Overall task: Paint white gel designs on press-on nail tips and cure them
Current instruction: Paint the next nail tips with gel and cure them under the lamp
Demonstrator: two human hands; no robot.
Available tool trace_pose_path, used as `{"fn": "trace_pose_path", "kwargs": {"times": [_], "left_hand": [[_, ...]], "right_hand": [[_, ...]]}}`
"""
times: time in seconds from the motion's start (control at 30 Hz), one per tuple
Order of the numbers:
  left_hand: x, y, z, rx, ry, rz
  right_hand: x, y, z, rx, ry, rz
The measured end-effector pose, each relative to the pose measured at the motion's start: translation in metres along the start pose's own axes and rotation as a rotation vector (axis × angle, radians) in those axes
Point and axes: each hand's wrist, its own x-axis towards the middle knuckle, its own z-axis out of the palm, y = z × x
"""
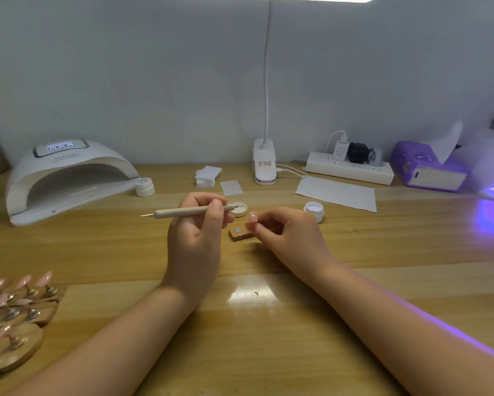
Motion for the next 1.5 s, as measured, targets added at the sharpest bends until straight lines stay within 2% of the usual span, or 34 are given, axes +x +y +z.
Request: {"fn": "trace_pose_path", "kwargs": {"times": [0.43, 1.5], "left_hand": [[-0.0045, 0.0011, 0.0027, 0.195, -0.097, 0.107], [-0.0032, -0.0013, 0.0032, 0.225, -0.118, 0.097]], "right_hand": [[-0.0027, -0.0039, -0.0009, 0.021, -0.001, -0.036], [-0.0025, -0.0033, 0.0013, -0.001, 0.024, -0.036]]}}
